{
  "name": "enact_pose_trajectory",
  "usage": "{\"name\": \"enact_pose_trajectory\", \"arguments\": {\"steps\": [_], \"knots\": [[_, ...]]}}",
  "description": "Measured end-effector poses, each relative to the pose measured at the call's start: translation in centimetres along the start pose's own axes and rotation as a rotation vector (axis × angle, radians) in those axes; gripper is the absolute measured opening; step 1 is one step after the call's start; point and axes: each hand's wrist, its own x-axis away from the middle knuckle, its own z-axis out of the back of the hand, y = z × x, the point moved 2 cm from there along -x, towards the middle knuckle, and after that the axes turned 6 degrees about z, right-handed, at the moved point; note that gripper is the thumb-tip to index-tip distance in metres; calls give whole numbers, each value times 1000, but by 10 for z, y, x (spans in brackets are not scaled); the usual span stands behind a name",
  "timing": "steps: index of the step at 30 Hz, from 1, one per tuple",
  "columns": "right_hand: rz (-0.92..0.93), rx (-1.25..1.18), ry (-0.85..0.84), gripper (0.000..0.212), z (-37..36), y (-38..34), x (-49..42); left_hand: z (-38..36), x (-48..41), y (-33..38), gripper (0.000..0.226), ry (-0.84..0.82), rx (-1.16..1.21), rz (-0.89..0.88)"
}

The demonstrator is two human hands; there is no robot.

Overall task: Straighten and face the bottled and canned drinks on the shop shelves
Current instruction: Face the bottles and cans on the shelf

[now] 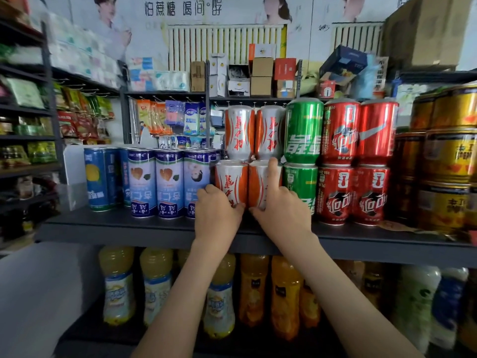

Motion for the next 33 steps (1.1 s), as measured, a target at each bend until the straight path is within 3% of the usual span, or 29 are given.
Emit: {"name": "enact_pose_trajectory", "arguments": {"steps": [17,20,23,26,29,33], "knots": [[59,-50,-94,100,13,11,3,0,3,3,70,-12,7,-8],[54,-77,-11,89,16,15,11,-1,8,2,74,-8,26,-1],[-10,-91,124,77,23,27,23,-4,24,7,82,127,-28,-92],[-134,-52,146,75,27,45,32,-9,41,30,67,181,-30,-247],[-184,-17,117,79,26,54,34,-22,51,54,44,46,-19,-303],[-148,52,59,72,22,56,29,-40,62,74,32,-49,-16,-294]]}}
